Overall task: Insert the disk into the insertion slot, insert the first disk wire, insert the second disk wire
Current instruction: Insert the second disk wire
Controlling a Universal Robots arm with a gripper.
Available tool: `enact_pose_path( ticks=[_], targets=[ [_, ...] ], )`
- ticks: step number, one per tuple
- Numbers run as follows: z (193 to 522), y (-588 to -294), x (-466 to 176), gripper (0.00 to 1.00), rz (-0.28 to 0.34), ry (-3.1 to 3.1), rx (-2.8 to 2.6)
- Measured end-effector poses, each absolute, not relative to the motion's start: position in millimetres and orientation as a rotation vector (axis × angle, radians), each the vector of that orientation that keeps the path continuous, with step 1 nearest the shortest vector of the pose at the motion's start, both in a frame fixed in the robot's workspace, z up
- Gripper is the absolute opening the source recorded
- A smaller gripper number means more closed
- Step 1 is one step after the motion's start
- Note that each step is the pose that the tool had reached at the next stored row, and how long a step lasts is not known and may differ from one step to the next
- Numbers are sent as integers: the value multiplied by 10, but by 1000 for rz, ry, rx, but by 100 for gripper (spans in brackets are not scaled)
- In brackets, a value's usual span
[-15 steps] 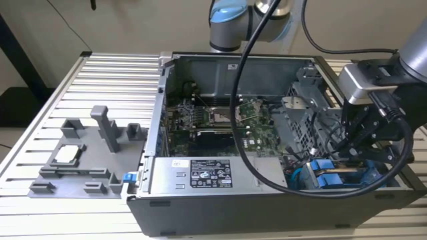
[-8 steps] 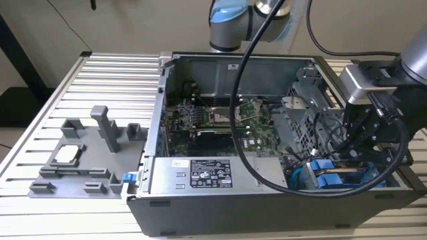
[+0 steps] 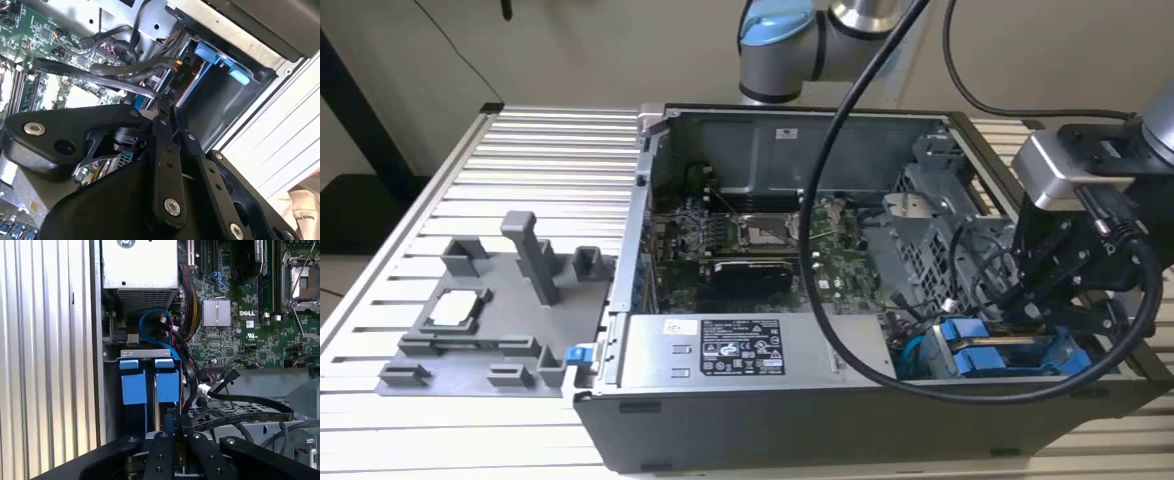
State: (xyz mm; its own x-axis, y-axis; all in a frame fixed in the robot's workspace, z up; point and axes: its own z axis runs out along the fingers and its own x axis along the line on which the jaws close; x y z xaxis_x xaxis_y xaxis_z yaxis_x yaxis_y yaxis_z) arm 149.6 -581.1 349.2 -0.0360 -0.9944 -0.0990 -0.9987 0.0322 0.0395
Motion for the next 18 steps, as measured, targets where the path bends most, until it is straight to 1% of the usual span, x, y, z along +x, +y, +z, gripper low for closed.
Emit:
enact_pose_path(
  ticks=[18],
  targets=[
    [3425, -5810, 1500, 16, 167, 2218, -2138]
  ],
)
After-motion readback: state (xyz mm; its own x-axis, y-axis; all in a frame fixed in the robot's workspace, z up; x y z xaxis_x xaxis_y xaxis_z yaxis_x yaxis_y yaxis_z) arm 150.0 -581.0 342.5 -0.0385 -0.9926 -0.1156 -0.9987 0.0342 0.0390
